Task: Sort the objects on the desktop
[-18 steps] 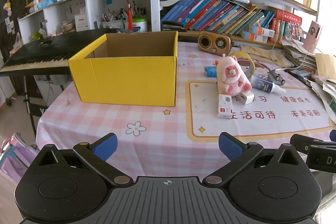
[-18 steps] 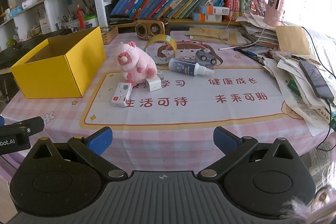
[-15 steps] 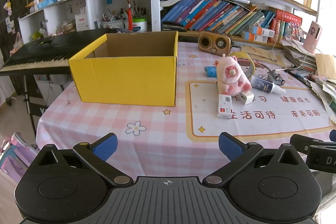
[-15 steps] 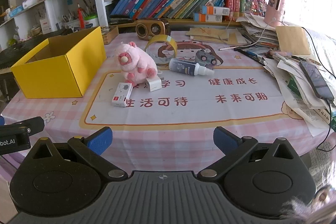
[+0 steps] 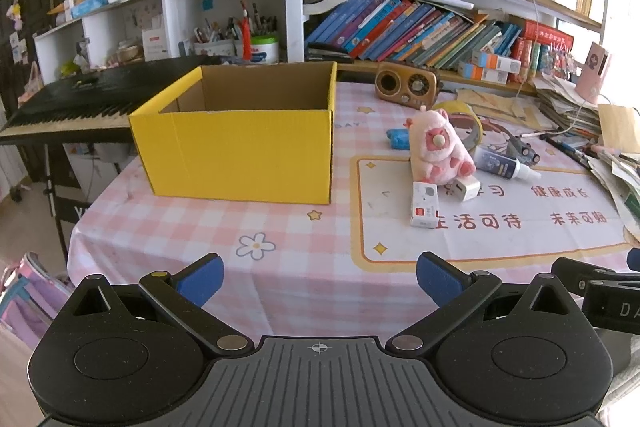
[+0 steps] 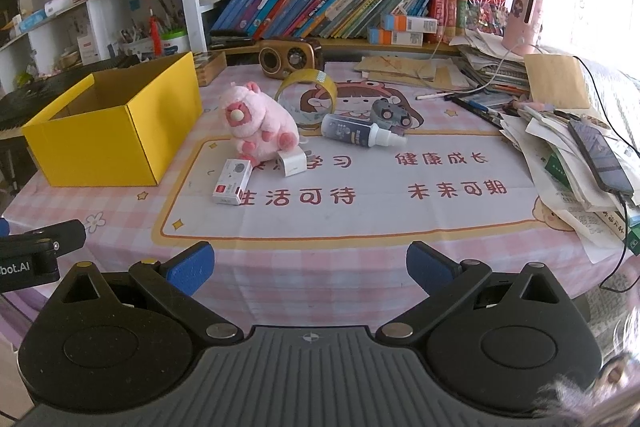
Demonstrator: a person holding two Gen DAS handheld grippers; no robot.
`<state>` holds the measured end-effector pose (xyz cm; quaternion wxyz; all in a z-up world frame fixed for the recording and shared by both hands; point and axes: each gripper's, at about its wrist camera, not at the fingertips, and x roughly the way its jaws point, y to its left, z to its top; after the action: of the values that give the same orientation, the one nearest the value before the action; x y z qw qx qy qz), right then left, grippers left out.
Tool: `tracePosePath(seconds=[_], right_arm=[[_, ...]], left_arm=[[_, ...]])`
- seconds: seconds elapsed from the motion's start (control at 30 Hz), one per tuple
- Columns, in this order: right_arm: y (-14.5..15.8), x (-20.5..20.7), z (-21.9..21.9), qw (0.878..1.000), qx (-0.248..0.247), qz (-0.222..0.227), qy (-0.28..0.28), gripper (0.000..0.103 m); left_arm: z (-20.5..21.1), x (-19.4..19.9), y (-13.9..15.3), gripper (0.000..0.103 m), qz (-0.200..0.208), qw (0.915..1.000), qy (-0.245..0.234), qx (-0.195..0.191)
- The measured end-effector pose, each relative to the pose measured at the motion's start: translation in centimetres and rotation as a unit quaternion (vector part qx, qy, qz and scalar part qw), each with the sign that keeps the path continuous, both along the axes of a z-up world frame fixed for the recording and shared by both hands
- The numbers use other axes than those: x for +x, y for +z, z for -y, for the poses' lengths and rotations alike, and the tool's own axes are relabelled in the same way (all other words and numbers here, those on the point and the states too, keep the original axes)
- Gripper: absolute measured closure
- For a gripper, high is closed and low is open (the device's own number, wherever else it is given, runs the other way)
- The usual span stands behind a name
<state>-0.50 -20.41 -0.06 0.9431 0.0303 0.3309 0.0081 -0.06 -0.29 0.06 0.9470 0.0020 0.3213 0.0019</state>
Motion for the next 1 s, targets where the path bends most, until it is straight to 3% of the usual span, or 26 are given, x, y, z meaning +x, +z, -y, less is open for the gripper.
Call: tracePosePath(seconds=[1.0], right_arm=[[0.01, -0.03, 0.15, 1.000, 0.000, -0.001, 0.000, 0.000]], left_arm=[[0.21, 0.35, -0.07, 0.000, -0.006, 1.0000, -0.006, 0.005]])
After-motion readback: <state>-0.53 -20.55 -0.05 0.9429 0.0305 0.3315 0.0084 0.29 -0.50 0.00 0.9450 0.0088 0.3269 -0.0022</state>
